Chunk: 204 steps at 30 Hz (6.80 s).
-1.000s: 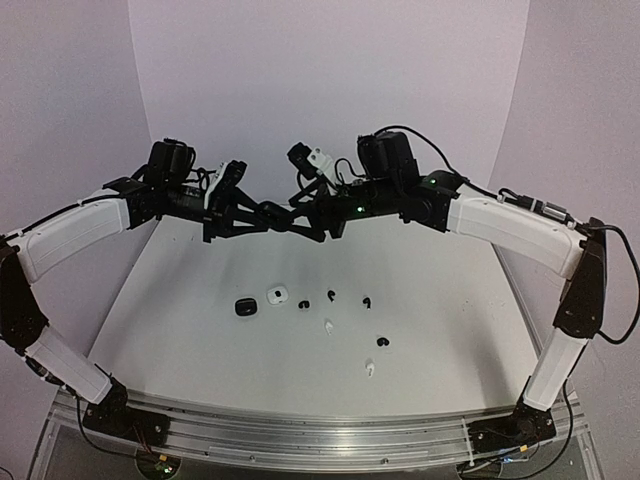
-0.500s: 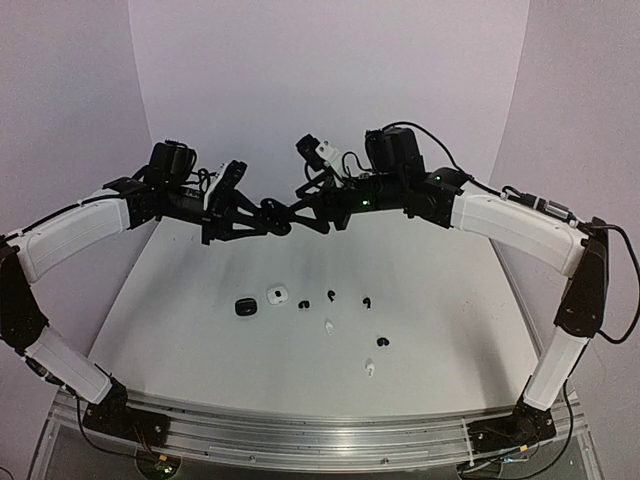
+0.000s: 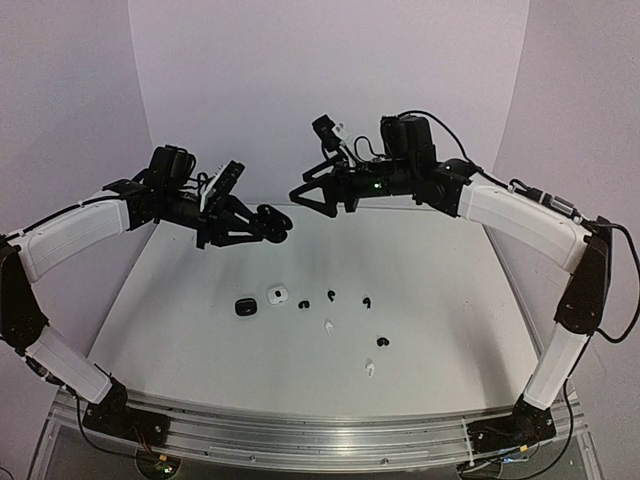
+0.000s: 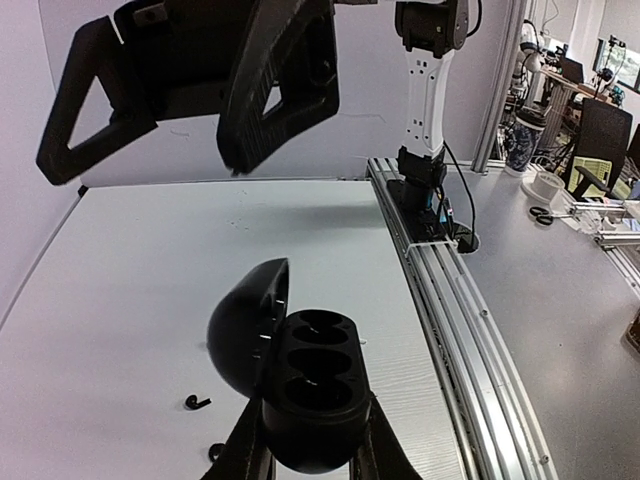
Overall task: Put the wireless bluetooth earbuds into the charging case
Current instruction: Open the charging case, then pick up the right earbud from the center of the board, then insert the right earbud into the right side groove of the charging case.
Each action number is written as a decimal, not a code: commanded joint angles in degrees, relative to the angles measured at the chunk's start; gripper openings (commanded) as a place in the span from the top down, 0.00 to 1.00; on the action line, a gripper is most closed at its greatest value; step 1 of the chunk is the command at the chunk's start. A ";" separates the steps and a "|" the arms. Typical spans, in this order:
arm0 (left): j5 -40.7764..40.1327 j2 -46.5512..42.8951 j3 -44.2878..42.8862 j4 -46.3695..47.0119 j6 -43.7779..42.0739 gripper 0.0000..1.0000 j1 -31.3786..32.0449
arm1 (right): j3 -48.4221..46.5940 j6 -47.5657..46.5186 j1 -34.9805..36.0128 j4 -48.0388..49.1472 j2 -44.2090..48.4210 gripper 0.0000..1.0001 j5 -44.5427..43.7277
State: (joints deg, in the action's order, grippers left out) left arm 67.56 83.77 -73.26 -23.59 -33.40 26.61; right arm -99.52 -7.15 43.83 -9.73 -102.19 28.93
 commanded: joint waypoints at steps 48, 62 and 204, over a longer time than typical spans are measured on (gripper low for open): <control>-5.16 -10.29 12.59 17.58 13.46 1.00 -0.95 | 37.09 -14.15 -9.39 -16.38 -1.33 0.41 -22.90; -6.01 -10.42 13.04 18.00 12.51 1.00 -0.95 | 38.18 -13.76 -7.71 -16.36 -1.88 0.43 -20.96; -32.85 -8.61 19.64 51.89 39.65 1.00 3.71 | 5.68 -3.73 16.43 16.20 7.51 1.00 -55.54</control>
State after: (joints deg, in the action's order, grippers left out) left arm 34.29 75.33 -49.88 24.10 2.76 30.33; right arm -91.64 -4.31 57.80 -0.73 -95.98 -23.99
